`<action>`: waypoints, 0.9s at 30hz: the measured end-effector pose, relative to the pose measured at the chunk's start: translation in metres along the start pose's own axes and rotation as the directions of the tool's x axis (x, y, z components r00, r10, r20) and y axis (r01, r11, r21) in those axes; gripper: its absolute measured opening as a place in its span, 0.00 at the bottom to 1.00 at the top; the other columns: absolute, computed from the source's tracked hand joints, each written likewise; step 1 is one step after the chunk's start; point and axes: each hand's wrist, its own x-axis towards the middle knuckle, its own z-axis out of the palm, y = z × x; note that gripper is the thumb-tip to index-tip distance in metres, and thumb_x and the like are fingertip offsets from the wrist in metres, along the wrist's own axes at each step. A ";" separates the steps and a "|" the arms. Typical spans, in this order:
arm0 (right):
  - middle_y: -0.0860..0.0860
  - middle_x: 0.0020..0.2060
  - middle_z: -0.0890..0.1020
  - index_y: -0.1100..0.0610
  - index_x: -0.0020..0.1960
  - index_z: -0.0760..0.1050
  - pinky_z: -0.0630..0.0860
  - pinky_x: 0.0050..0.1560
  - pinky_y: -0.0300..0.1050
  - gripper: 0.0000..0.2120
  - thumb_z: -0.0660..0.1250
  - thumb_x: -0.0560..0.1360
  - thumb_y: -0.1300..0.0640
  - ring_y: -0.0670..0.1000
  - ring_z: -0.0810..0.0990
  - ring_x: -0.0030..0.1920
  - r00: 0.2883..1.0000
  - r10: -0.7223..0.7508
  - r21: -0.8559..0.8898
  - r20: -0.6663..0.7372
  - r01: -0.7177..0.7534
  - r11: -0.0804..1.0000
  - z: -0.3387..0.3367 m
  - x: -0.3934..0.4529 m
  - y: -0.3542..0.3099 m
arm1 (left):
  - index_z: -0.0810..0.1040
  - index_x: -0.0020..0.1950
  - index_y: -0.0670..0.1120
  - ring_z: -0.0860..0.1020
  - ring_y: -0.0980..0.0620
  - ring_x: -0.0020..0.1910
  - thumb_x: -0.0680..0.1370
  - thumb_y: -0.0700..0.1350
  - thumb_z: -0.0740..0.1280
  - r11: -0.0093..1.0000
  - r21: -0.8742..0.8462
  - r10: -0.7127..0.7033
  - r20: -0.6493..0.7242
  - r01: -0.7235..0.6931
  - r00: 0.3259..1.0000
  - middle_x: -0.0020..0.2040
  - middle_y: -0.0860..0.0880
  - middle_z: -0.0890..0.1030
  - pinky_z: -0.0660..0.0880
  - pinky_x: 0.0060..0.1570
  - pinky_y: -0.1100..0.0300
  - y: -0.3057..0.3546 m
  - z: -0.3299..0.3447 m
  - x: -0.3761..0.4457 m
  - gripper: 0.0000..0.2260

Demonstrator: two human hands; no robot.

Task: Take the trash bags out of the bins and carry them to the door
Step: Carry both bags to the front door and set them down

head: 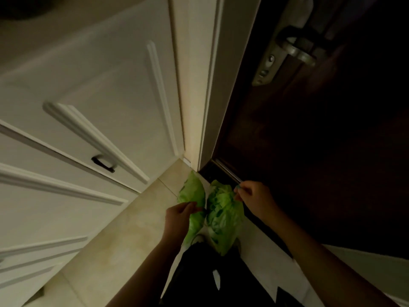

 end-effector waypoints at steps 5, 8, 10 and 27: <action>0.52 0.37 0.83 0.59 0.44 0.80 0.79 0.51 0.49 0.08 0.63 0.78 0.60 0.53 0.83 0.45 0.986 -0.069 -0.039 0.152 0.075 0.996 0.015 0.045 -0.009 | 0.86 0.44 0.42 0.79 0.62 0.42 0.76 0.42 0.68 0.988 -0.129 -0.098 -0.123 0.082 0.988 0.37 0.58 0.84 0.71 0.41 0.68 -0.005 0.017 0.021 0.08; 0.52 0.37 0.83 0.59 0.42 0.80 0.78 0.47 0.46 0.09 0.62 0.77 0.60 0.52 0.83 0.42 0.959 -0.123 -0.089 0.254 0.150 0.985 0.020 0.074 -0.012 | 0.86 0.44 0.40 0.78 0.60 0.45 0.76 0.41 0.68 0.976 -0.201 -0.131 -0.222 0.087 0.966 0.42 0.55 0.83 0.71 0.47 0.64 -0.008 0.029 0.036 0.08; 0.52 0.37 0.83 0.60 0.43 0.80 0.78 0.45 0.45 0.10 0.62 0.78 0.60 0.51 0.83 0.42 0.936 -0.152 -0.112 0.318 0.196 0.974 0.021 0.096 -0.012 | 0.86 0.44 0.39 0.78 0.60 0.44 0.76 0.40 0.68 0.965 -0.246 -0.166 -0.291 0.094 0.942 0.39 0.58 0.83 0.71 0.51 0.61 -0.010 0.036 0.048 0.08; 0.53 0.37 0.83 0.64 0.48 0.81 0.77 0.48 0.40 0.10 0.62 0.78 0.61 0.49 0.82 0.42 0.690 -0.203 -0.094 0.695 0.367 0.925 0.100 0.251 0.051 | 0.85 0.49 0.41 0.79 0.60 0.45 0.78 0.42 0.65 0.919 -0.388 -0.311 -0.599 0.073 0.738 0.43 0.50 0.85 0.72 0.50 0.63 -0.095 0.092 0.164 0.09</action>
